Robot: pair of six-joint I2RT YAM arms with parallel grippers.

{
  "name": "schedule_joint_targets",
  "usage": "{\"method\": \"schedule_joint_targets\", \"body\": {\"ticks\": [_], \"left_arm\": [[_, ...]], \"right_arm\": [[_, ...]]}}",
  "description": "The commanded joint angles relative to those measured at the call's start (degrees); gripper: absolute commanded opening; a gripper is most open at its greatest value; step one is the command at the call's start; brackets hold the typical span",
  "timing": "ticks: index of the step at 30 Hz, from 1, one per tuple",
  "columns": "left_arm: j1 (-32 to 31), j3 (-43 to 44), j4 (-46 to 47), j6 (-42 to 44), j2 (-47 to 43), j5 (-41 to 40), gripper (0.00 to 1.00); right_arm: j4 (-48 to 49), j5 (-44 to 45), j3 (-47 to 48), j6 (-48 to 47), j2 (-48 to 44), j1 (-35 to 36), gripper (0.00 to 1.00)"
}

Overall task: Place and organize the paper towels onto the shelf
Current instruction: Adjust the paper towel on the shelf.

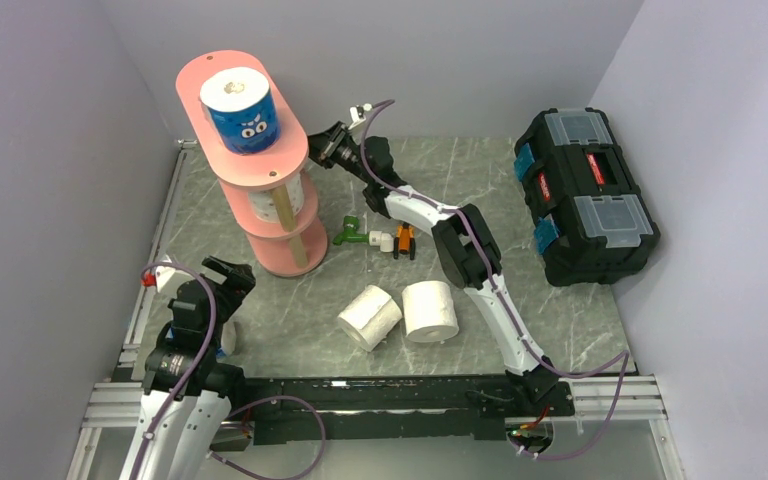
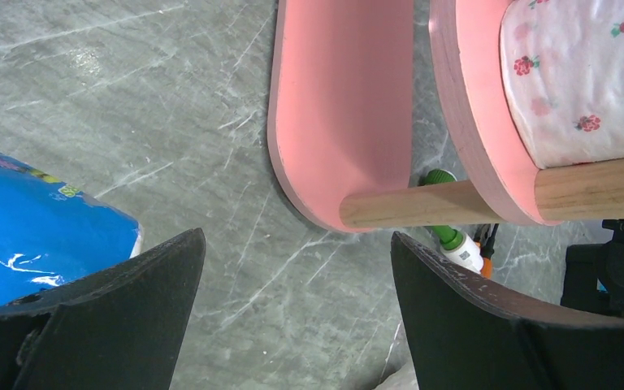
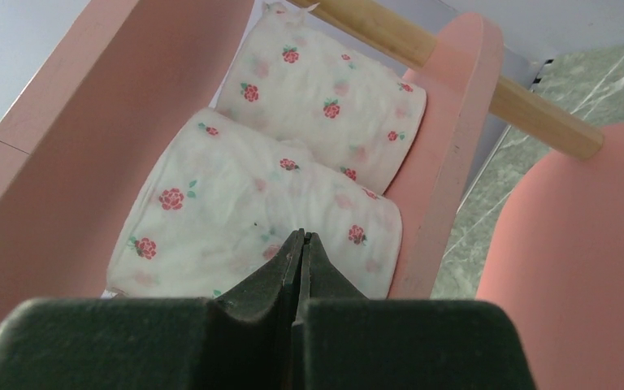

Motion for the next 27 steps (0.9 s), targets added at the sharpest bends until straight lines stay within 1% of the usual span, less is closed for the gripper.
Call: {"method": "schedule_joint_targets", "body": {"ticks": [1, 15, 19, 25, 27], "left_arm": [[-0.1, -0.1, 0.6, -0.6, -0.6, 0.5, 0.90], [-0.1, -0.3, 0.8, -0.4, -0.9, 0.4, 0.90], [-0.1, 0.2, 0.8, -0.5, -0.8, -1.5, 0.90], [-0.1, 4.6, 5.6, 2.7, 3.1, -4.8, 0.92], [0.0, 5.6, 8.8, 3.8, 5.1, -3.8, 0.92]], "right_arm": [[1.2, -2.8, 0.2, -1.4, -2.6, 2.0, 0.00], [-1.3, -4.3, 2.3, -2.3, -1.6, 3.0, 0.00], [-1.0, -4.3, 1.7, -2.2, -1.8, 3.0, 0.00], [-1.6, -5.3, 0.6, -3.2, -2.8, 2.7, 0.00], [-2.0, -5.5, 0.5, -3.3, -3.0, 2.6, 0.00]]}}
